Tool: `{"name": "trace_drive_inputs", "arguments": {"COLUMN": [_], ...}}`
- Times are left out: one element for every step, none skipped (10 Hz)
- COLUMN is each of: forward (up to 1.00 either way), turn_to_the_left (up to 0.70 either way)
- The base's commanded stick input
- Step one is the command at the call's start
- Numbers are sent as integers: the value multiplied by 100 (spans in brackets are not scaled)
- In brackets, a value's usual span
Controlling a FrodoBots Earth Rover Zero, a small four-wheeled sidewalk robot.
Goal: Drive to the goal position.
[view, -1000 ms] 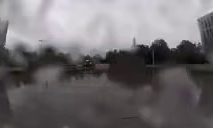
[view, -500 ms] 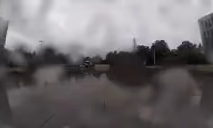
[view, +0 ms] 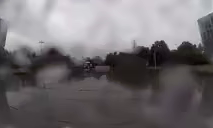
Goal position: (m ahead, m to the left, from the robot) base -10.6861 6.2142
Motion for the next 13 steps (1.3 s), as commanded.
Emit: {"name": "trace_drive_inputs", "arguments": {"forward": [100, 100, 100, 100, 100, 100, 100, 100, 100, 100, 100, 100, 100], "turn_to_the_left": [40, 40, 40, 39, 36, 36, 40, 40, 40, 40, 40, 40, 40]}}
